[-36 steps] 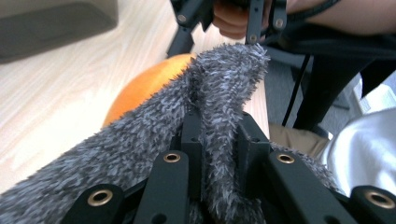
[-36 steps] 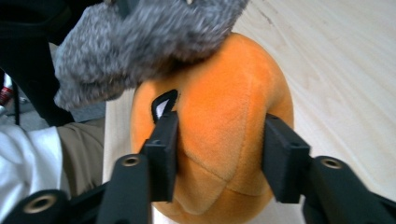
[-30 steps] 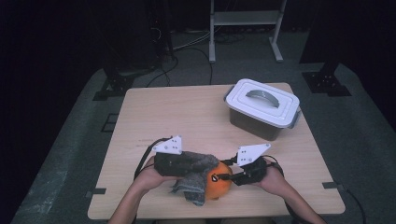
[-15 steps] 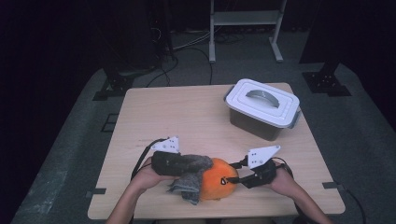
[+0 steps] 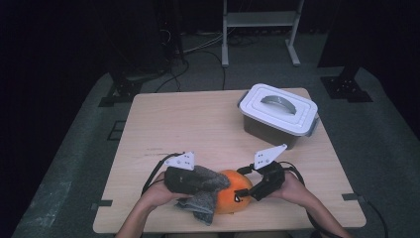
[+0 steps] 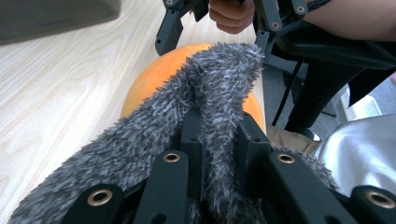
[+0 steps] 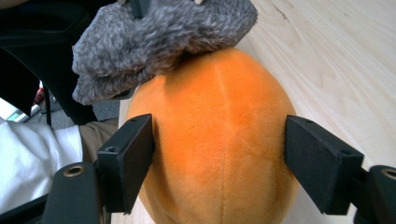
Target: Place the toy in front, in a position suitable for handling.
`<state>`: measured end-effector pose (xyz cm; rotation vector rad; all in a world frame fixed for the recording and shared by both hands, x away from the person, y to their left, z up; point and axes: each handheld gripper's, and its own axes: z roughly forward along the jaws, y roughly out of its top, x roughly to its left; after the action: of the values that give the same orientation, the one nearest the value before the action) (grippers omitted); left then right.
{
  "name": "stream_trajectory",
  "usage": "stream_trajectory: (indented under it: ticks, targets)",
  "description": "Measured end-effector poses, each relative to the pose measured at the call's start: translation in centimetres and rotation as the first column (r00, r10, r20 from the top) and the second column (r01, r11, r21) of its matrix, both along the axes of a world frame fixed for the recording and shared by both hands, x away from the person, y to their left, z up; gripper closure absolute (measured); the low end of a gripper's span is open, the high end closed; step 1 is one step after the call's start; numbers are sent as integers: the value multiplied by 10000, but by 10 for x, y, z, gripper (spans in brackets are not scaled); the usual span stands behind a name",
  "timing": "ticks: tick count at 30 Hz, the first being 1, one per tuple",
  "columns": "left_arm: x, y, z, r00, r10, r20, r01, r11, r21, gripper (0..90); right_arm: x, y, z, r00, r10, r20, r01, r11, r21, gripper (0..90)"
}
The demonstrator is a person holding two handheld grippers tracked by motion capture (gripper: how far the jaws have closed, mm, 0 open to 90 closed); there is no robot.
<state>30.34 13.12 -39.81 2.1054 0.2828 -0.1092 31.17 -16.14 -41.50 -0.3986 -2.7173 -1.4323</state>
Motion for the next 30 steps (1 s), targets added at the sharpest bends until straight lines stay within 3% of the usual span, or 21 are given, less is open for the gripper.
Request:
stream_trajectory:
  ticks: [2, 5, 9, 11, 12, 14, 15, 16, 19, 21, 23, 29, 30]
  targets:
    - [1, 3, 2, 9999, 105, 103, -105, 9999, -49, 762, -2, -2, -2, 9999, -84, 78, 84, 10000, 27, 417]
    - [3, 4, 6, 9995, 218, 215, -216, 9997, -94, 763, -6, -2, -1, 9976, -76, 682, 76, 10000, 8, 519]
    - [4, 5, 16, 9984, 381, 414, -371, 9990, -242, 763, -5, 1, 7, 9921, -50, 1252, 1, 9992, 389, 558]
    - [6, 5, 22, 9970, 460, 622, -447, 9987, -225, 763, -5, 5, 10, 9855, 82, 1697, -142, 9993, 341, 562]
    - [7, 4, 26, 9965, 494, 681, -477, 9985, -270, 763, -5, 5, 10, 9855, 82, 1697, -142, 9993, 341, 562]
    - [8, 2, 33, 9956, 485, 796, -460, 9984, -334, 763, -5, 10, 14, 9771, 304, 2108, -365, 9990, 248, 561]
    - [9, -1, 35, 9948, 441, 917, -426, 9989, -190, 763, -7, 15, 14, 9678, 677, 2425, -690, 9976, -32, 561]
    - [10, -2, 34, 9943, 433, 969, -437, 9990, 17, 763, -8, 16, 14, 9652, 761, 2502, -762, 9970, -94, 561]
    - [12, -2, 27, 9958, 439, 807, -457, 9987, 209, 763, -9, 13, 12, 9660, 820, 2450, -835, 9965, -40, 561]
    - [10, 1, 15, 9981, 439, 421, -443, 9990, 74, 763, -10, 2, 6, 9706, 741, 2291, -741, 9972, -83, 558]
    - [9, 4, 10, 9986, 450, 283, -451, 9990, 38, 763, -11, -7, 0, 9749, 609, 2140, -613, 9981, -49, 553]
    - [8, 13, 3, 9984, 565, 66, -566, 9983, 106, 762, -14, -21, -6, 9808, 496, 1885, -506, 9987, 4, 534]
    - [7, 14, 2, 9982, 606, 14, -606, 9981, 128, 762, -15, -22, -7, 9825, 431, 1811, -445, 9990, 38, 483]
